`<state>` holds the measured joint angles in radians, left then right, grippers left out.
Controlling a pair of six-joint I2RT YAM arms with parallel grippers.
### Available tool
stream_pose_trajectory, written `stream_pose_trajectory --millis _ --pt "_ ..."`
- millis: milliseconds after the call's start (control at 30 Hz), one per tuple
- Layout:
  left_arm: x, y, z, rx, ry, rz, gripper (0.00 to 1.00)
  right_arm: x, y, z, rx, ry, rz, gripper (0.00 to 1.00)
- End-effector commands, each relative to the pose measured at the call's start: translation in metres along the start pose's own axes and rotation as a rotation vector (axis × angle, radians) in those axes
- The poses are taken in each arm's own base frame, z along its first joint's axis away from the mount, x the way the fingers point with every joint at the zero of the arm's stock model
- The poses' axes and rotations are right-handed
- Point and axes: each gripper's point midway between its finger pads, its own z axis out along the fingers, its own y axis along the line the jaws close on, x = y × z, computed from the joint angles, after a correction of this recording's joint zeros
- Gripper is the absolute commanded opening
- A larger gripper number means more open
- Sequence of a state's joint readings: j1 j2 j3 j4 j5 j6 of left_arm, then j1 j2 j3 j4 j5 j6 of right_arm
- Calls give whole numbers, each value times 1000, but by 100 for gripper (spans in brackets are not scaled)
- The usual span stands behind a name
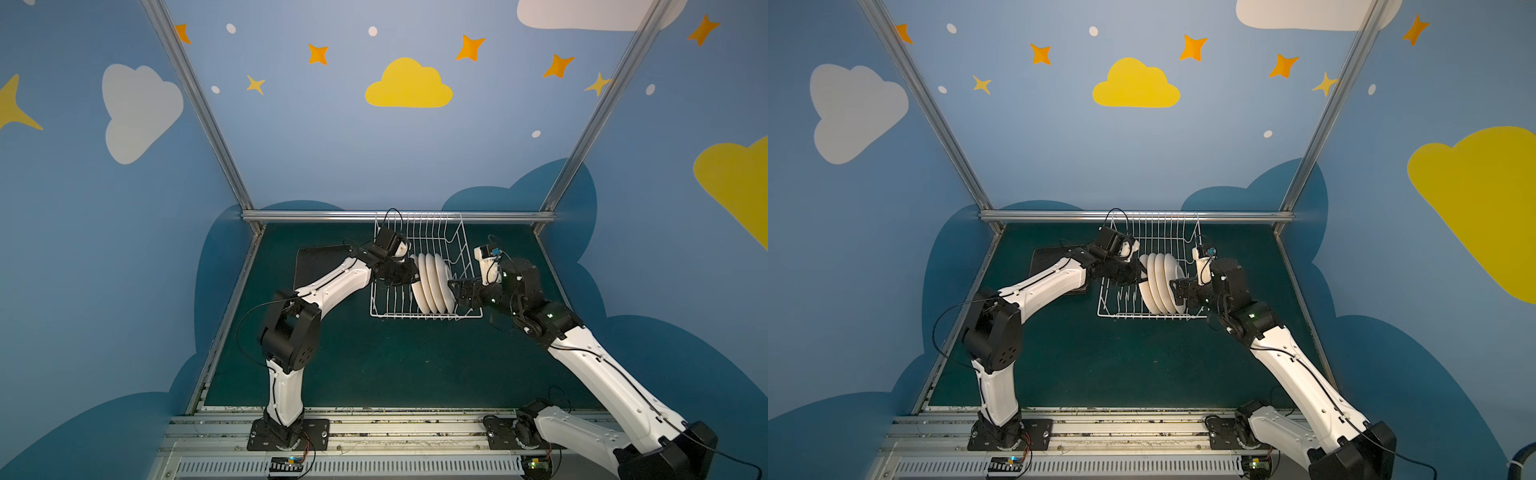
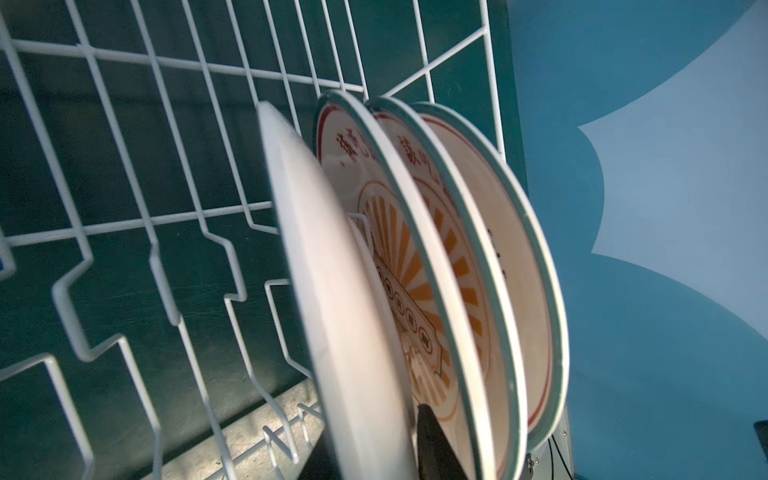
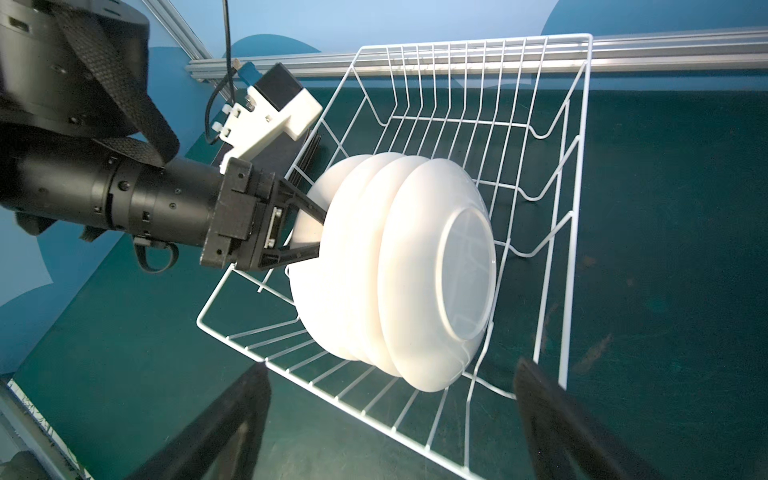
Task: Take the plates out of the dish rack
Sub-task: 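Grasp the printed white plate's top rim with the left gripper, then lift the printed white plate up out of the rack with the left gripper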
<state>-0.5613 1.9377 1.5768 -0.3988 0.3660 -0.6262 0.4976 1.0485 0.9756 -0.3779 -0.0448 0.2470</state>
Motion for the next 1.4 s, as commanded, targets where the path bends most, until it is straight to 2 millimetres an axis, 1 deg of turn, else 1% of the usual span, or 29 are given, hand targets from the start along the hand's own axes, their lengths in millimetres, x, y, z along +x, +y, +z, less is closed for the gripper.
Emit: stream_pose_trajectory --millis 0,100,233,400,567,700,867,1000,1200,1367 --pt "4 8 8 -17 26 -31 27 -5 -1 0 0 -20 5 91" --pt "4 6 7 -10 31 -38 22 -3 -1 0 1 -15 5 91" --pt "6 4 6 2 38 -49 20 -5 -1 -1 3 -20 4 91" --pt "7 1 4 11 43 -66 15 -6 -1 0 2 -21 6 91" --pt "6 -2 0 18 37 -80 3 -7 -1 -1 3 -24 6 91" --pt "3 -8 -7 31 25 -82 3 -8 -1 -1 2 -27 5 91" --pt "-2 -16 -19 46 -1 -87 3 -10 0 -1 2 -29 5 91" --pt "-11 -25 -35 95 -41 -120 3 -10 -1 -2 7 -31 1 91" --pt "-24 -31 -60 122 -92 -133 3 -13 -4 -6 21 -52 15 91" --pt "-29 -34 -73 138 -106 -139 3 -12 -4 -7 22 -55 17 91"
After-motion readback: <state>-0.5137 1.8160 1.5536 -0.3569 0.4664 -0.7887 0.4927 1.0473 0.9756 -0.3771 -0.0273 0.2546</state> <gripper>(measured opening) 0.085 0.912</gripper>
